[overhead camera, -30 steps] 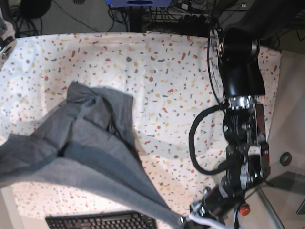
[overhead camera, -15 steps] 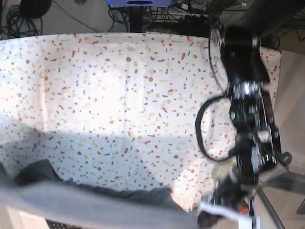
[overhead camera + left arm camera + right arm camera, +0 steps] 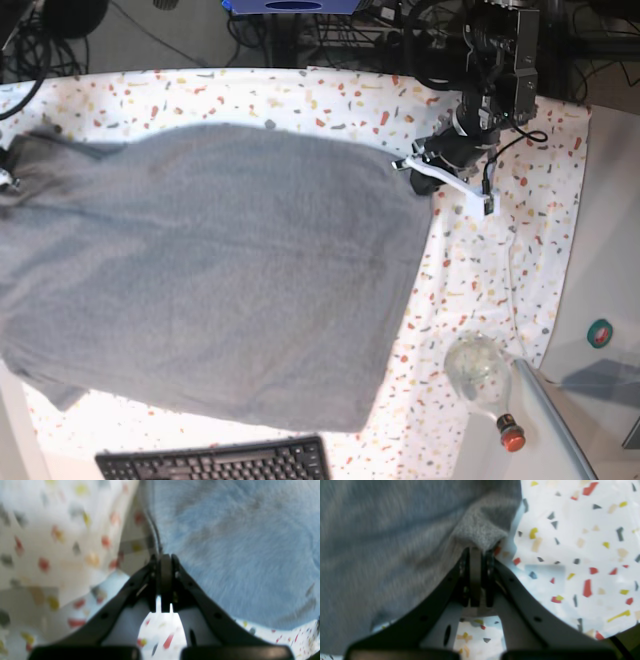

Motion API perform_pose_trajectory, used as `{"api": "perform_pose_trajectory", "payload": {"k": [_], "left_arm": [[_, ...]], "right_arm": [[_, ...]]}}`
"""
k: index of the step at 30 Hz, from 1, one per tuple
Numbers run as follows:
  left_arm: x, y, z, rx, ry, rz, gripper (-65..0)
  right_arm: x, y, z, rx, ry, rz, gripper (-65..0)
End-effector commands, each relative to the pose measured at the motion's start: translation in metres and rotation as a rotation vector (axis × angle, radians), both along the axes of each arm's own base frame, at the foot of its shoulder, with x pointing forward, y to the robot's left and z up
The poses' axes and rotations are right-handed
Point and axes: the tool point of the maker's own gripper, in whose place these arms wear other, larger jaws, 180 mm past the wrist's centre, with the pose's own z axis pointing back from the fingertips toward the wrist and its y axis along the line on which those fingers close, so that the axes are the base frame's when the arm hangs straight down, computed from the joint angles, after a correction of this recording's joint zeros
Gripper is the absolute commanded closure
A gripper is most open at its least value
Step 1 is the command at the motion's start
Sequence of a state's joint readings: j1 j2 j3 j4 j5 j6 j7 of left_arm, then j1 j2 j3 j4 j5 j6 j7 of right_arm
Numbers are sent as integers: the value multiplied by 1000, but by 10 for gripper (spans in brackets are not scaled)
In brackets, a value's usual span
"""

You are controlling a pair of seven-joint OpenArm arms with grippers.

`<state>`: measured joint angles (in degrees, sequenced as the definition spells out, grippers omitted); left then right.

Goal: Layout the t-shirt on the table in an organized manner, then fold the t-shirt properly
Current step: 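Pull both grippers apart to stretch the shirt edge taut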

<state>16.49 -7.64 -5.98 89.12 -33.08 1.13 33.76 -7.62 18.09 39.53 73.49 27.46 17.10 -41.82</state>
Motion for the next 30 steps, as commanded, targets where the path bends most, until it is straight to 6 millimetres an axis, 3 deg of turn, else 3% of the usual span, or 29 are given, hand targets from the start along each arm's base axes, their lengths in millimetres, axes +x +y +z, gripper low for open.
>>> {"api": "perform_pose_trajectory", "payload": {"k": [1,3,8,12,15,16,17,20,22,23,26,30], "left_arm": [[17,9,17,16,-77,9,0],[18,12,18,22,-80,8,0],[52,9,33,17,-141,6,0],[64,8,29,6,-133,16,0],[61,7,19,-3,-107,24,0],[59,8,16,-3,-98,25,0],[56,8,13,-3,-87,26,0],[53,9,11,-2,-80,26,0],[49,10,8,2,-70,25,0],[48,10,9,3,-72,24,0],[47,11,8,4,-69,25,0],[46,11,7,5,-67,24,0]], "right_arm": [[20,-13,25,-41,-79,8,0],[36,-17,37,-54,-113,11,0],[75,-26,53,-3,-134,-13,0],[103,-21,28,35,-20,11,0],[108,-14,5,51,73,22,0],[106,-14,0,48,85,21,0],[108,-15,0,40,75,22,-45],[103,-20,11,7,14,25,-293],[92,-21,28,-31,-46,48,-389],[83,-17,36,-48,-78,70,-404],[56,9,36,-12,-113,105,-404],[30,37,-5,93,-50,74,-405]]}}
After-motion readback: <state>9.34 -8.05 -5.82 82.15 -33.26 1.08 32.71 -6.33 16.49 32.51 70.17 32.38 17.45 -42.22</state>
